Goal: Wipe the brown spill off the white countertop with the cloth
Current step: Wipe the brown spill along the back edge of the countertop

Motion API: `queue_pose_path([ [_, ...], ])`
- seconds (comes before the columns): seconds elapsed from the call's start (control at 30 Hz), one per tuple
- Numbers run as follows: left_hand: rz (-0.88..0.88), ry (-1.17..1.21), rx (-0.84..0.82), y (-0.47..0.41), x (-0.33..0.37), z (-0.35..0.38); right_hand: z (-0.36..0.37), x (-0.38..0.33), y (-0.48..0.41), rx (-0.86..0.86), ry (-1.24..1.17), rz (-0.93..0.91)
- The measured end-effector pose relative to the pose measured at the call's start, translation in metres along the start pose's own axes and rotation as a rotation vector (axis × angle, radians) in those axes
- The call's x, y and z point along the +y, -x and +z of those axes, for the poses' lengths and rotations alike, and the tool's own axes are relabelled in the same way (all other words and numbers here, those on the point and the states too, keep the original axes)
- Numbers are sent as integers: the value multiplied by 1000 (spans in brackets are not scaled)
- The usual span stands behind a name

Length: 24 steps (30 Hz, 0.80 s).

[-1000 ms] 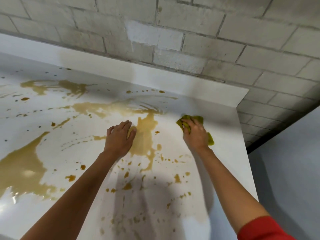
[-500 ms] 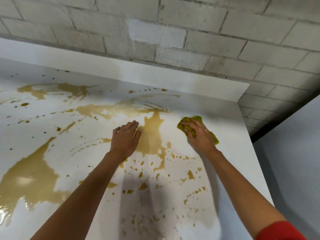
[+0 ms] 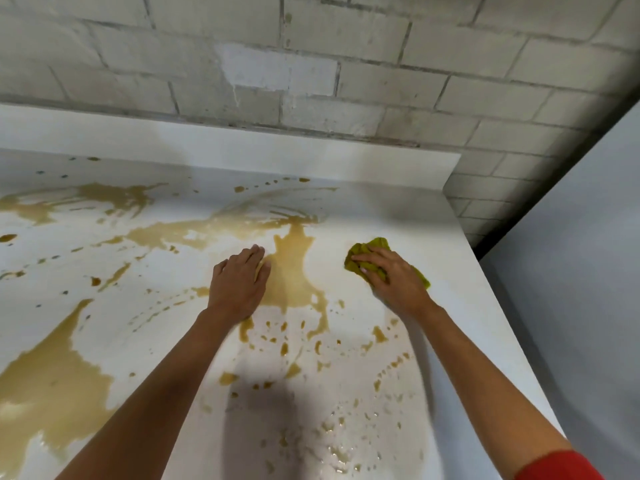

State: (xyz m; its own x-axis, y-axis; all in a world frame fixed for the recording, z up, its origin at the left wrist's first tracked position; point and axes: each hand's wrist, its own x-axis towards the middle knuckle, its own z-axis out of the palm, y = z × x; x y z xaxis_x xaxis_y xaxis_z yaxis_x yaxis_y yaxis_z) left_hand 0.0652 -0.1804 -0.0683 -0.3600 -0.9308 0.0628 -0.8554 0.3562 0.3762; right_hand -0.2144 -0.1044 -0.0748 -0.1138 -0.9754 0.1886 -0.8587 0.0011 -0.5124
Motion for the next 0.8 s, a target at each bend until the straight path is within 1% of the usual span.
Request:
queue_pose_path([
  [0.07,6,-2,-1,-1,1,1,7,-7,-12,118,42,87],
  [0.1,5,-4,-2,-2,1,2,14,-16,-16,149,55,104],
  [0.17,-4,-4,-1,-3,1,3,29,-38,-16,154,55,69],
  [0.27,-24,4,-2,-2,0,5,42,-63,5,83,6,-63],
  [0.33,-21,-2,-9,-1,1,5,36,-68,28,-31,-33,-150],
  [0.4,-13,-7,-13,0,0,4,24,-61,49,-123,-39,-199],
  [0.47,-13,2,-21,-1,0,2,8,-47,61,-139,-27,-156],
  [0.5,-13,6,-26,-1,1,1,2,-40,62,-105,-21,-106],
  [0.57,-15,2,-32,0,2,1,-3,-33,51,16,-3,15],
  [0.63,-16,-8,-38,-1,4,1,2,-38,34,94,34,83],
  [0.7,-21,-12,-38,-1,4,1,16,-52,23,90,42,69],
  [0.8,-31,-11,-37,0,5,2,33,-72,35,47,-4,-26],
])
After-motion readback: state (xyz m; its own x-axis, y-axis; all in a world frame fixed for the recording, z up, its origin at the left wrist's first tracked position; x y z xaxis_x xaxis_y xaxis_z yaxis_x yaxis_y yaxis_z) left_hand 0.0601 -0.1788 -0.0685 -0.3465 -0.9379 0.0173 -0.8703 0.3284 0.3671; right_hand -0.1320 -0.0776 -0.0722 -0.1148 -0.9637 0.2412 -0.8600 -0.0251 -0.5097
